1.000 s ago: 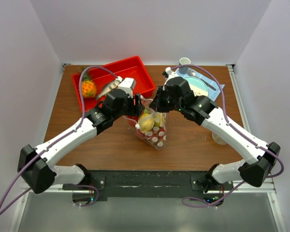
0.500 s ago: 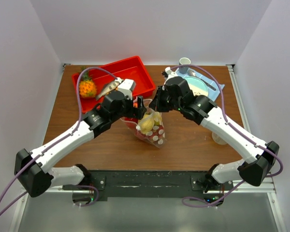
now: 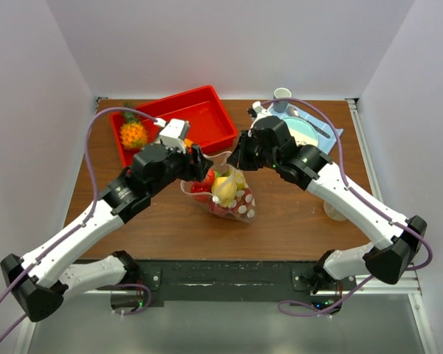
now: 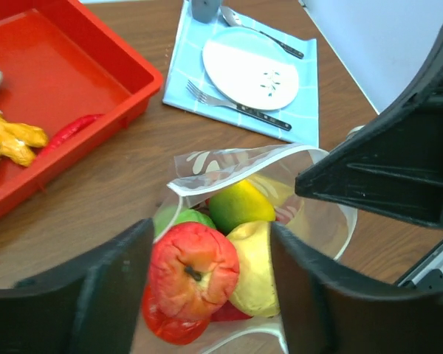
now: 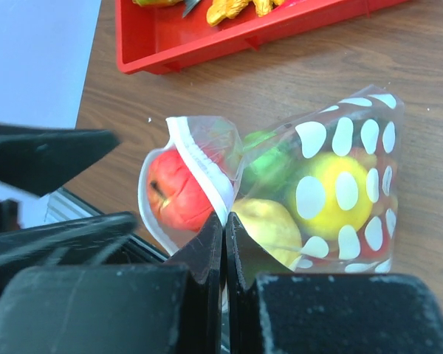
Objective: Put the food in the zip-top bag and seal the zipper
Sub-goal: Place the fake fruit in the zipper food storage bag, then adjust the zipper food storage bag at the center of the board.
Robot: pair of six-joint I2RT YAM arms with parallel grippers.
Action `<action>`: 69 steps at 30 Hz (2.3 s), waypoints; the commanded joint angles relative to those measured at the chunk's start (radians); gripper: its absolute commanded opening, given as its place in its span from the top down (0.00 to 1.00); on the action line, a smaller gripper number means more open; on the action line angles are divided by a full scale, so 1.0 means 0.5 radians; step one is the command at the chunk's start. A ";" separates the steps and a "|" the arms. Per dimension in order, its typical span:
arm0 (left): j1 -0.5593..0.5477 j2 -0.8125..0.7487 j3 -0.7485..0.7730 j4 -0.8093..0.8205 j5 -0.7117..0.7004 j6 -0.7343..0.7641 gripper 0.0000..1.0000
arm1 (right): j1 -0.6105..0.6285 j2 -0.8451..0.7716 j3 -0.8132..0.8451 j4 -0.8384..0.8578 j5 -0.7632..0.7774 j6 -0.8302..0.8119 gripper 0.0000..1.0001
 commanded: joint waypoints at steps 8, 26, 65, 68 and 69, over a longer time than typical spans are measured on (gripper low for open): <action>-0.007 -0.429 -0.226 -0.378 -0.479 -0.269 0.64 | -0.010 -0.070 0.103 0.141 -0.023 0.024 1.00; -0.007 -0.635 -0.662 -0.176 -0.154 -0.463 0.68 | -0.007 -0.070 0.084 0.160 -0.044 0.042 1.00; -0.007 -0.843 -0.883 -0.130 0.036 -0.631 0.65 | -0.007 -0.003 0.094 0.200 -0.054 0.060 1.00; -0.007 -0.770 -0.868 -0.081 0.030 -0.619 0.65 | -0.010 -0.015 0.066 0.212 -0.057 0.060 1.00; -0.007 -0.736 -0.862 -0.063 0.024 -0.619 0.65 | -0.007 -0.018 0.060 0.224 -0.063 0.063 1.00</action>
